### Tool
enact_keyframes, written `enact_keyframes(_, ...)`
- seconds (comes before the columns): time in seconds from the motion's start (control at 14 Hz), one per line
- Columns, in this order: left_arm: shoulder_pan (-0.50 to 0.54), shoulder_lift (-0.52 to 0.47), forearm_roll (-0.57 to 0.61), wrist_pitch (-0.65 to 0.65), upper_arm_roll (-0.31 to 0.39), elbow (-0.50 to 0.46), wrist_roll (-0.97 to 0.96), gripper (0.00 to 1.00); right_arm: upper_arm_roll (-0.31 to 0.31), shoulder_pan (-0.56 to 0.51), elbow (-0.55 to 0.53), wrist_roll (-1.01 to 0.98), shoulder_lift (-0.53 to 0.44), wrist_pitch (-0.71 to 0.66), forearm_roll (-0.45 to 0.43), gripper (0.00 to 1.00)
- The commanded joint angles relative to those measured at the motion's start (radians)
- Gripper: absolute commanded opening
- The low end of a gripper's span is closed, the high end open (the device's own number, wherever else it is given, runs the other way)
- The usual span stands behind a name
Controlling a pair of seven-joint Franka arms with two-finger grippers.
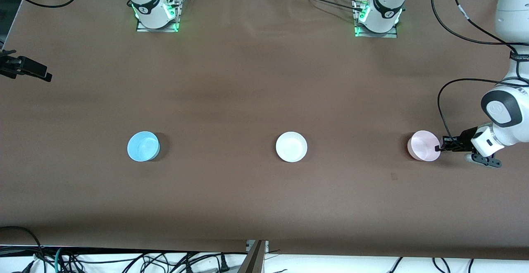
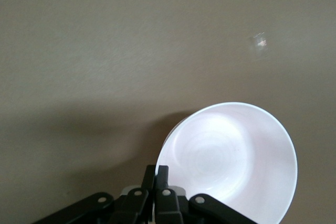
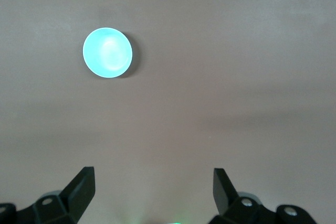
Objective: Stack pink and blue bowls on white bowl
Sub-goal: 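Carry the pink bowl with the left gripper onto the white bowl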
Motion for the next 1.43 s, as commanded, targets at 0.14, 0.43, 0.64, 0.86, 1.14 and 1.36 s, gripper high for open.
enact_keyframes(0.14,-0.155,-0.096,-0.008,-0.061,-0.084,0.015,-0.430,0.00,-0.001,-0.001,0.007,0.001,0.000,-0.003,0.003,0.99)
enact_keyframes(0.43,-0.321,-0.084,-0.003,-0.015,-0.162,0.054,-0.763,0.00,-0.001,-0.003,0.007,-0.001,0.000,-0.003,0.003,0.99)
enact_keyframes(0.64,-0.431,-0.066,0.025,0.046,-0.180,0.058,-0.913,0.00,-0.001,-0.003,0.007,-0.001,0.000,-0.003,0.005,0.99)
enact_keyframes(0.86,-0.481,-0.027,0.087,0.132,-0.231,0.057,-1.037,0.00,-0.001,-0.006,0.007,-0.001,0.002,-0.006,0.003,0.99)
enact_keyframes(1.14,-0.519,-0.003,0.160,0.158,-0.251,0.055,-1.118,0.00,-0.010,-0.014,0.007,-0.002,0.025,-0.011,0.003,0.99)
enact_keyframes(1.36,-0.533,0.013,0.173,0.176,-0.256,0.054,-1.125,0.00,-0.010,-0.012,0.007,0.004,0.033,0.000,0.014,0.99)
